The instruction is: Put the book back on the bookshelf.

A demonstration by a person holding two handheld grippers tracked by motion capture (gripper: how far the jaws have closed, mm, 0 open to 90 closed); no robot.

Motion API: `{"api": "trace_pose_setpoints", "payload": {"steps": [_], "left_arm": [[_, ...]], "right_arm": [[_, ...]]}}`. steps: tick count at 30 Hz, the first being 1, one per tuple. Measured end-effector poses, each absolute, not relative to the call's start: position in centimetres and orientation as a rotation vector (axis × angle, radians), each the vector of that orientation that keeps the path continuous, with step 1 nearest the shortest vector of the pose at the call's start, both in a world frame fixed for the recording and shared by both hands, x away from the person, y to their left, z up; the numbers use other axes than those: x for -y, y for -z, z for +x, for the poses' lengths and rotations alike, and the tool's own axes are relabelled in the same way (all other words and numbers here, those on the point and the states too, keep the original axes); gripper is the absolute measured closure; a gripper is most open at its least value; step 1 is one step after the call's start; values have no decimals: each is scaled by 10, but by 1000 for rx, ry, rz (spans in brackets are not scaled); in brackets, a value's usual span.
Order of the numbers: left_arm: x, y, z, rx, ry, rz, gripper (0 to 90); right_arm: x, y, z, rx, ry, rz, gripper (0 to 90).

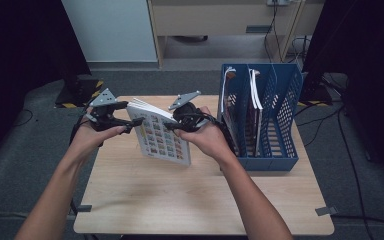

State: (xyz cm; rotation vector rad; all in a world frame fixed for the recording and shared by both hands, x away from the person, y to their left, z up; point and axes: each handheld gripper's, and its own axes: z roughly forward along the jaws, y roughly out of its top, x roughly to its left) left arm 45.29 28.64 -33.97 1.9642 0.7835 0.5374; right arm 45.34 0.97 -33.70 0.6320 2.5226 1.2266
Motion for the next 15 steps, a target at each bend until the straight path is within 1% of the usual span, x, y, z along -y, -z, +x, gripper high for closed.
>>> {"api": "trace_pose_setpoints", "payload": {"steps": [6, 15], "left_arm": [[-292, 347, 452, -799, -516, 1965, 60], [-288, 352, 453, -800, -499, 1981, 59]], "right_arm": [[-8, 337, 457, -2522, -1240, 669, 740], [-8, 337, 457, -2515, -1248, 681, 739]]}}
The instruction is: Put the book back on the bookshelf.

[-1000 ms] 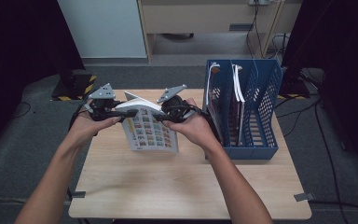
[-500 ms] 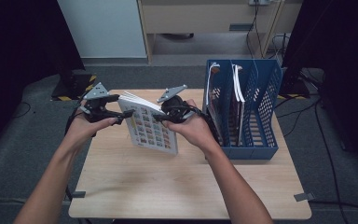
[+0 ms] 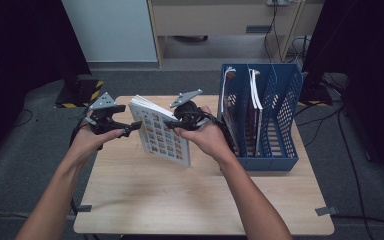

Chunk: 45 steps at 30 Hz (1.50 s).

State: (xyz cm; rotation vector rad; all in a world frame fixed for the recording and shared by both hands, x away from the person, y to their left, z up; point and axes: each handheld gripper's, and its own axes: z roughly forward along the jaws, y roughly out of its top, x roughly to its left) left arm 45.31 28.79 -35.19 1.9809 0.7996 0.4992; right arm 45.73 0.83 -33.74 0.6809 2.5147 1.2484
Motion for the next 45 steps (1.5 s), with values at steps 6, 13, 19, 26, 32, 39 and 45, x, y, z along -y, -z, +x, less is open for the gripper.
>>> {"api": "trace_pose_setpoints", "payload": {"steps": [6, 13, 19, 26, 32, 39, 45], "left_arm": [[-283, 357, 453, -795, -496, 2005, 59], [-283, 363, 452, -798, -490, 2015, 59], [-287, 370, 450, -809, -495, 2026, 59], [-294, 392, 445, -844, -477, 2026, 61], [-298, 415, 442, -878, -467, 2041, 62], [-299, 436, 439, -910, -447, 2049, 61], [-297, 446, 435, -917, -440, 2050, 62]], "right_arm": [[-8, 337, 457, -2510, -1249, 688, 740], [-7, 336, 457, -2508, -1251, 705, 739], [-4, 334, 455, -2505, -1251, 721, 740], [7, 331, 452, -2484, -1258, 744, 741], [22, 332, 447, -2481, -1280, 757, 741], [35, 327, 438, -2491, -1282, 735, 741], [47, 327, 434, -2520, -1315, 694, 741]]}}
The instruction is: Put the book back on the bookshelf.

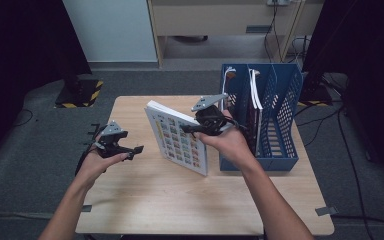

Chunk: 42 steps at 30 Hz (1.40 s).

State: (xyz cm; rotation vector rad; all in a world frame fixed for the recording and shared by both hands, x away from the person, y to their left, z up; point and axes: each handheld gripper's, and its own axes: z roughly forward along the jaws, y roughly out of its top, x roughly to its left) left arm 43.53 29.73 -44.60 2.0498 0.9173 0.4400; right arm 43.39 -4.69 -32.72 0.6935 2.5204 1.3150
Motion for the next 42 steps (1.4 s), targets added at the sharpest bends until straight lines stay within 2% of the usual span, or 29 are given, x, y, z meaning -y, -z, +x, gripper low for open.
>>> {"api": "trace_pose_setpoints", "payload": {"steps": [11, 16, 42], "left_arm": [[-293, 473, 429, -946, -450, 2053, 69], [-287, 484, 426, -932, -455, 2108, 68], [-291, 496, 416, -959, -461, 2131, 69]], "right_arm": [[70, 326, 423, -2543, -1357, 637, 742], [80, 328, 423, -2543, -1390, 638, 742], [129, 319, 400, -2557, -1406, 584, 742]]}}
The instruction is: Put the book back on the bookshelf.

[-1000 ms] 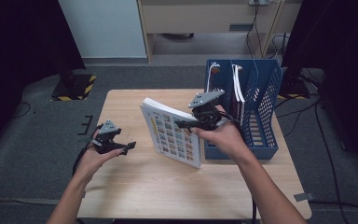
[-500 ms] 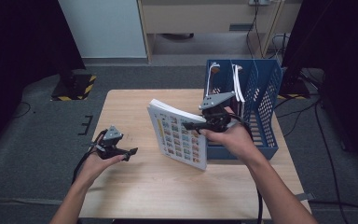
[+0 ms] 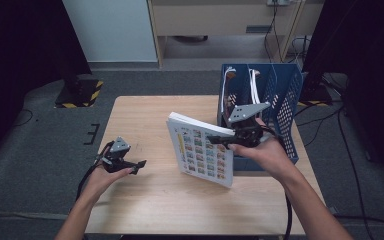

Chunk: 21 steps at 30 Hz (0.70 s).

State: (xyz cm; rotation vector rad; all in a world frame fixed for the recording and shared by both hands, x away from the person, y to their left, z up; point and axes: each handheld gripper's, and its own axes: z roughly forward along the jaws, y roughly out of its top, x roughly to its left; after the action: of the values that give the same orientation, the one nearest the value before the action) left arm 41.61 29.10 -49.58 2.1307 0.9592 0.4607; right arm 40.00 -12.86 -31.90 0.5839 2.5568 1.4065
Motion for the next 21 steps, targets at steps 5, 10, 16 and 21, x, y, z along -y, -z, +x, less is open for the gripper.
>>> {"api": "trace_pose_setpoints", "payload": {"steps": [5, 10, 16, 21], "left_arm": [[-291, 497, 416, -966, -461, 2135, 69], [-293, 497, 416, -978, -462, 2127, 71], [-293, 498, 416, -985, -470, 2134, 71], [-293, 499, 416, -986, -480, 2132, 70]], "right_arm": [[144, 318, 401, -2567, -1404, 570, 742], [157, 316, 399, -2565, -1419, 559, 742], [176, 317, 396, -2571, -1444, 550, 742], [189, 318, 393, -2574, -1441, 554, 742]]}}
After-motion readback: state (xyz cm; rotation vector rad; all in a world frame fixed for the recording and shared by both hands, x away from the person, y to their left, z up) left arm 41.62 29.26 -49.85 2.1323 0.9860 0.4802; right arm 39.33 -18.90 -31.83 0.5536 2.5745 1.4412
